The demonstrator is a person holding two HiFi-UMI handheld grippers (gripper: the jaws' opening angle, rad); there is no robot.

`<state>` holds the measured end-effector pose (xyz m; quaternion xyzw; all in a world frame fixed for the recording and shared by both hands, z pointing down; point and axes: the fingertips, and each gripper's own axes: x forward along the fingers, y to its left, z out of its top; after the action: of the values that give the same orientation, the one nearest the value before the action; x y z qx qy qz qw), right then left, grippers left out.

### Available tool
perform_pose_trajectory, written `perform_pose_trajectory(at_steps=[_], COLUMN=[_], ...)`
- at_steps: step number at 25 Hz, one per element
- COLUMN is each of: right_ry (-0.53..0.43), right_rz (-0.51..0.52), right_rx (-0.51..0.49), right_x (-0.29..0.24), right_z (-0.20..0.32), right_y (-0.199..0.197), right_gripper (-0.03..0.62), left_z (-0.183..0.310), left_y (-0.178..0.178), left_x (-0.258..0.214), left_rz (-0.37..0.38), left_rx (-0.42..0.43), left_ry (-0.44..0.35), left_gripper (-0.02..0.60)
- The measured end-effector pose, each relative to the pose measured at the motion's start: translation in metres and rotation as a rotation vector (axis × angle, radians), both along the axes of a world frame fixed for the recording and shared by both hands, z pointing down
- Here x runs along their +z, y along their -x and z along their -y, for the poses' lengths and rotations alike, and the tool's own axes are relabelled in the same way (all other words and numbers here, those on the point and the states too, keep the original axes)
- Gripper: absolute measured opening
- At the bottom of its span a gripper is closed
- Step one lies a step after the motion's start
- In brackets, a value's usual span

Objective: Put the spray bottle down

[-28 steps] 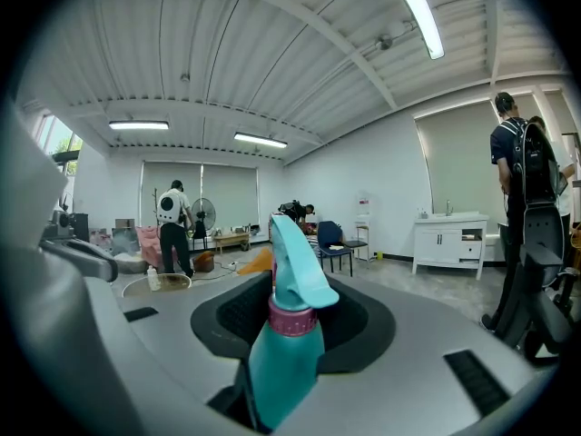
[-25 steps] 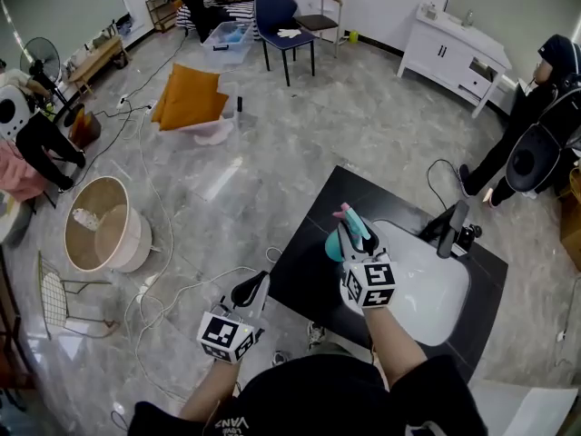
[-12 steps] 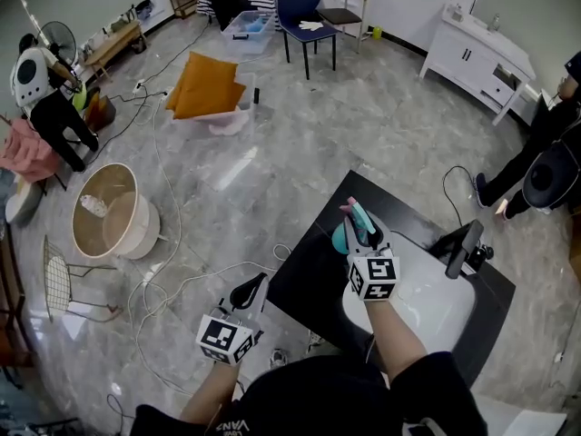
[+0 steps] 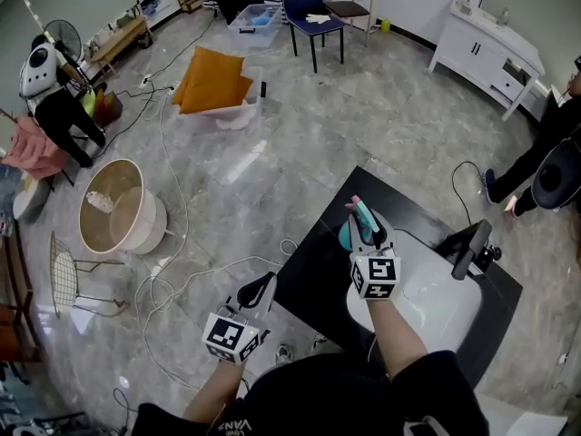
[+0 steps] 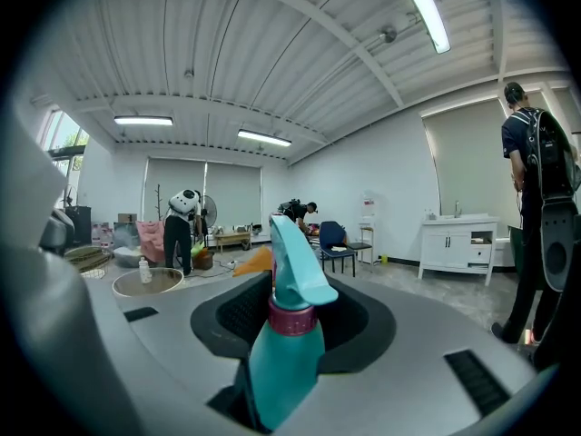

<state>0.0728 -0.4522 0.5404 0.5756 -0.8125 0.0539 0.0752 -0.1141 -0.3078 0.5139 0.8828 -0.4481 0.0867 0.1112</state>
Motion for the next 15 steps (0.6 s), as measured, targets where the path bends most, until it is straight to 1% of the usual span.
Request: perform_pose_trajectory(at_steps=[9, 15], right_ry=[-0.009, -0.004], right_rz=[0.021, 0.047], right_rx=[0.01, -0.005], right_x=[-0.0006, -0.0004], right_z=[-0.0028, -0.0055], right_y=[-0.0025, -0.0036], right_gripper=[0.149, 0.149], left_z=[-0.0044, -0.0067], left_y=[-0.002, -0.006], left_x=[0.0015, 0.0027], left_rz=[0.008, 0.008], left_rx=[0.009, 0.02], left_ry=[0.014, 0.014], left_gripper=[0.011, 0.011])
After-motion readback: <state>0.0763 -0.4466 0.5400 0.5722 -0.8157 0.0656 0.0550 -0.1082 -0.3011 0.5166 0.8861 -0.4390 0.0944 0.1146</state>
